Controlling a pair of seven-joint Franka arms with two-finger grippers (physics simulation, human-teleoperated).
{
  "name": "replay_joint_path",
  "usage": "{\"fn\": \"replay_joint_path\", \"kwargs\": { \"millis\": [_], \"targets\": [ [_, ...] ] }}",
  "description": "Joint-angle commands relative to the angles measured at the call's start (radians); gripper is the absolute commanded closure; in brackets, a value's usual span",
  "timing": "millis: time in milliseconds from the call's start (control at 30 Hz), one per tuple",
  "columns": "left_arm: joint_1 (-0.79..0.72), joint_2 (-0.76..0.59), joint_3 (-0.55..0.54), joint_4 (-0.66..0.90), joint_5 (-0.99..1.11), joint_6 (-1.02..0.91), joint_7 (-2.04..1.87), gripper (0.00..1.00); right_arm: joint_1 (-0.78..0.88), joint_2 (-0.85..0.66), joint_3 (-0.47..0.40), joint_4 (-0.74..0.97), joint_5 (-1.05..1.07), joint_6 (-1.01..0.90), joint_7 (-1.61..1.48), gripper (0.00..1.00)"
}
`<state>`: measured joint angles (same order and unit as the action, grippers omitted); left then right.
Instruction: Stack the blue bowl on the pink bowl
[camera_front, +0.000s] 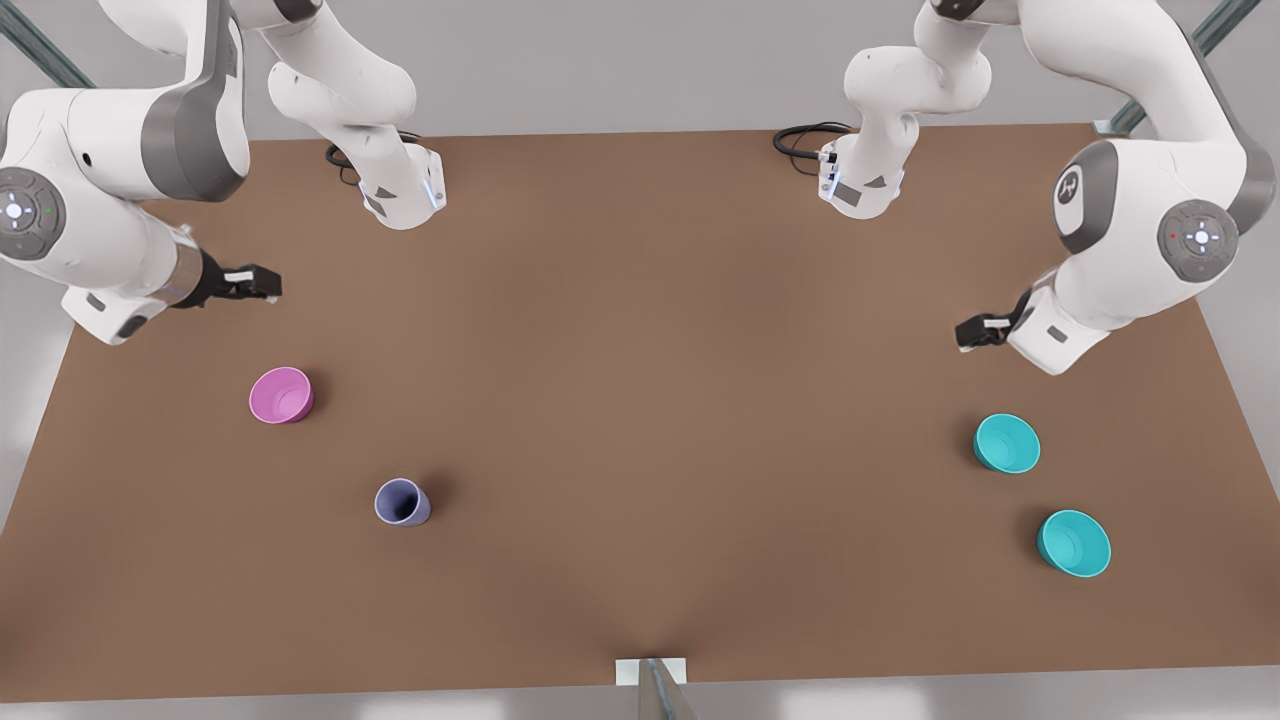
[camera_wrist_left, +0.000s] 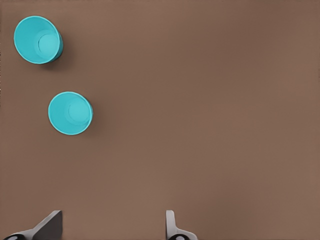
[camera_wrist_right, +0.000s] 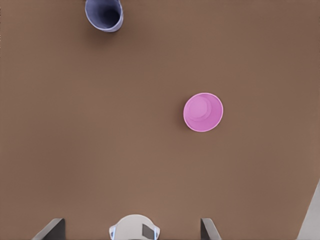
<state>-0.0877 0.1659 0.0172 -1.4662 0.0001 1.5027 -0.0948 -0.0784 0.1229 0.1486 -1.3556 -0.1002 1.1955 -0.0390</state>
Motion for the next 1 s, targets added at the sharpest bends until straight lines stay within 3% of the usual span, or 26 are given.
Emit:
{"fn": "replay_joint_path", "kwargs": {
  "millis": [0,67,167,500,633,700,967],
  "targets": [
    [-0.001,0.003,0.0,0.0,0.001,0.068,-0.057,0.0,0.0,0.001,0.0,0.001,0.0,0.072,-0.018,0.0],
    [-0.001,0.001,0.0,0.001,0.001,0.068,-0.057,0.0,-0.05,0.112,0.002,0.049,-0.001,0.059,-0.027,0.0],
    [0.0,0.018,0.0,0.003,-0.018,0.068,-0.076,0.0,-0.253,0.284,-0.001,0.049,-0.101,0.116,-0.202,0.0],
    [0.002,0.03,0.001,0.0,-0.017,0.034,-0.059,0.0,-0.38,0.503,0.0,0.001,-0.081,0.45,-0.306,0.0],
    [0.002,0.033,0.001,-0.002,-0.017,0.033,-0.059,0.0,-0.429,0.475,0.0,-0.161,-0.007,0.535,-0.318,0.0],
    [0.002,0.037,0.001,-0.002,-0.015,0.025,-0.059,0.0,-0.449,0.379,0.0,-0.388,-0.004,0.697,-0.317,0.0],
    [0.002,0.038,0.001,-0.002,-0.015,0.024,-0.057,0.0,-0.451,0.383,-0.003,-0.474,-0.004,0.806,-0.305,0.0]
  ]
}}
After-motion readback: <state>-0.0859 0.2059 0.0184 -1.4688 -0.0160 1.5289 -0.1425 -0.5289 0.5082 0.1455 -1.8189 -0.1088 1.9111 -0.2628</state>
